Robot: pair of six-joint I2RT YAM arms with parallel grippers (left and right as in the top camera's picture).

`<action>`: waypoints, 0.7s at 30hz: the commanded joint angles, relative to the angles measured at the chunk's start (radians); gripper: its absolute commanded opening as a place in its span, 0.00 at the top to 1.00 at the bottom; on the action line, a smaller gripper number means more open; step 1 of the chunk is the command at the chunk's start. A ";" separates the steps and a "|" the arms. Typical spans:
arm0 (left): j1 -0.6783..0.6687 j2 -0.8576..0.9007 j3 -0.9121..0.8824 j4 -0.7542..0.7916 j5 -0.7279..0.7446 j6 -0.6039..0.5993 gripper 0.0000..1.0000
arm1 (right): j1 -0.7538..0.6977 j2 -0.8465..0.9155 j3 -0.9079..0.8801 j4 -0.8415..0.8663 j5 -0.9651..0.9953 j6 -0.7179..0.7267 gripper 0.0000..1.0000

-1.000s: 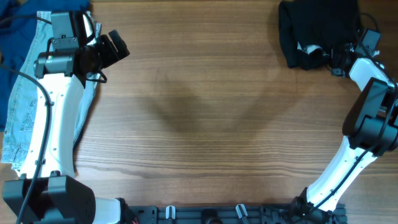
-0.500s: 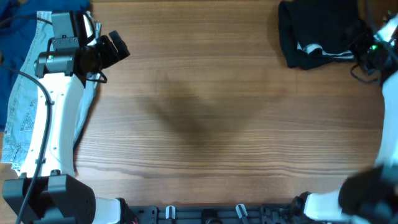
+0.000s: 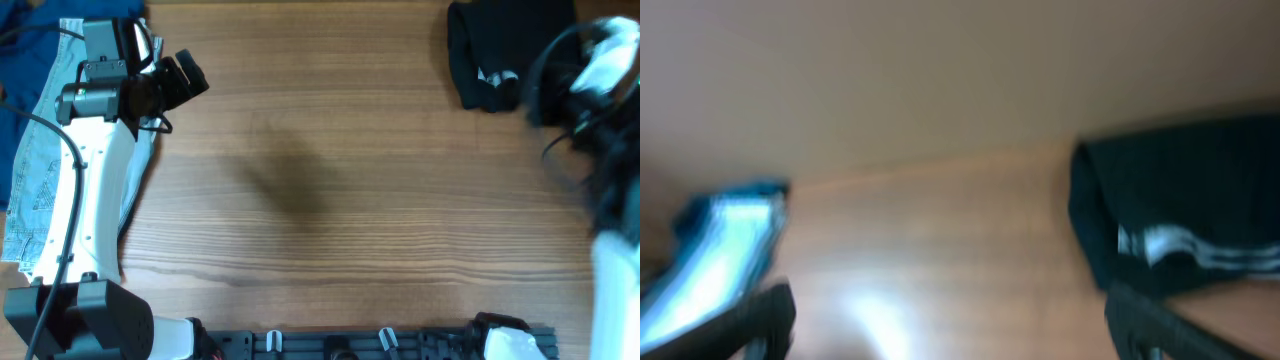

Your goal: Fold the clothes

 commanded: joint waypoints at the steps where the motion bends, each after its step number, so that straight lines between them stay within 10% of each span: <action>1: 0.003 0.008 0.006 -0.001 0.003 -0.002 0.00 | 0.083 -0.268 -0.308 0.230 0.140 -0.070 0.00; 8: 0.003 0.008 0.006 0.000 0.003 -0.002 0.00 | 0.111 -0.784 -1.048 0.713 0.157 0.004 0.00; 21: 0.003 0.008 0.006 0.000 0.003 -0.002 0.00 | 0.111 -1.106 -1.295 0.640 0.264 0.078 0.00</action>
